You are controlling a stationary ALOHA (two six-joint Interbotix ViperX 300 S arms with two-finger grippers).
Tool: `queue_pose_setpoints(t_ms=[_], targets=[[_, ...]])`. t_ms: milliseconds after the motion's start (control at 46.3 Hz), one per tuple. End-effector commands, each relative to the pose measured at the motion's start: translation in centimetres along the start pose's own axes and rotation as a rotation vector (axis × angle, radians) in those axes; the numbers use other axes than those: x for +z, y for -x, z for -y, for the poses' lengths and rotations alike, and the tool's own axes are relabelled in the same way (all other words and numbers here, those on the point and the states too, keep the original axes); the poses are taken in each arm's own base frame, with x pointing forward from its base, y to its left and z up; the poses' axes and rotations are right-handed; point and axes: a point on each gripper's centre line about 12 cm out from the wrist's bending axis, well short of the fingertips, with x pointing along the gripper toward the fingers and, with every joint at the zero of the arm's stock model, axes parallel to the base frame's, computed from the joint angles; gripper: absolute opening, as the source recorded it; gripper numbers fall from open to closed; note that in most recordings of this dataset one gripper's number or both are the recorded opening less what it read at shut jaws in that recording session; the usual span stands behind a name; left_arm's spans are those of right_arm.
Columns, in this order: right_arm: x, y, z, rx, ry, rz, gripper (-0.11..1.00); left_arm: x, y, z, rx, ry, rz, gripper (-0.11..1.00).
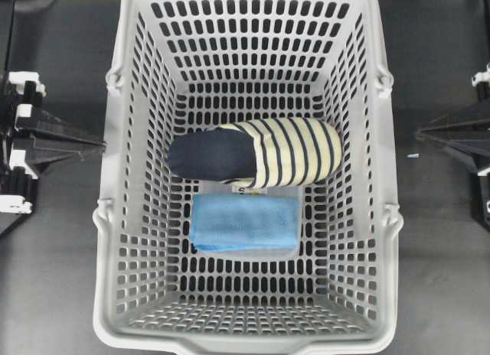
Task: Pick up the blue cloth from the shopping basket with the left arm.
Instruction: 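Move the left gripper over the basket toward the blue cloth, then lower the open left gripper onto the blue cloth and close it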
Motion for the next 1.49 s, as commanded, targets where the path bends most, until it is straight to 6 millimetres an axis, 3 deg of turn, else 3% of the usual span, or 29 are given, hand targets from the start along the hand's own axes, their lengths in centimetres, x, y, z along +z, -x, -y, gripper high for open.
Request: queue_pose_setpoints(t_ms=[0,194,346,454,605,799,1059,1340,1383,1469], targets=[[0.8,-0.2,-0.1,0.003,-0.011,0.021,0.01,2.5,-0.6,0.0,-0.004,-0.035,0.011,0.06],[0.7,0.1,0.0,0.002,-0.012,-0.012,0.01,6.9,-2.5,0.1,-0.004,-0.04,-0.13,0.0],[1.2,0.6,-0.1,0.002,-0.011,0.0,0.01,10.0,-5.7,1.0,-0.039,-0.057,-0.299,0.0],[1.5,0.8,-0.1,0.002,-0.011,0.006,0.01,10.7,-8.4,1.8,-0.064,-0.063,-0.413,0.0],[1.6,1.0,-0.1,0.002,-0.011,-0.003,0.01,9.9,-12.5,3.0,-0.093,-0.075,-0.562,0.0],[1.6,1.0,-0.1,0.002,-0.012,-0.008,0.01,7.5,-16.6,4.2,-0.112,-0.095,-0.785,0.0],[1.5,1.1,-0.1,0.002,-0.011,-0.009,0.01,5.0,-19.9,5.3,-0.121,-0.112,-1.014,0.0],[1.3,1.1,-0.1,0.002,-0.011,-0.015,0.01,2.3,-22.8,6.0,-0.115,-0.102,-1.078,0.01],[1.3,1.1,-0.1,0.002,-0.011,-0.017,0.01,1.9,-23.0,6.0,-0.113,-0.099,-1.087,0.04],[1.3,1.1,-0.1,0.002,-0.011,-0.017,0.01,1.0,-23.3,6.1,-0.108,-0.092,-1.107,0.23]])
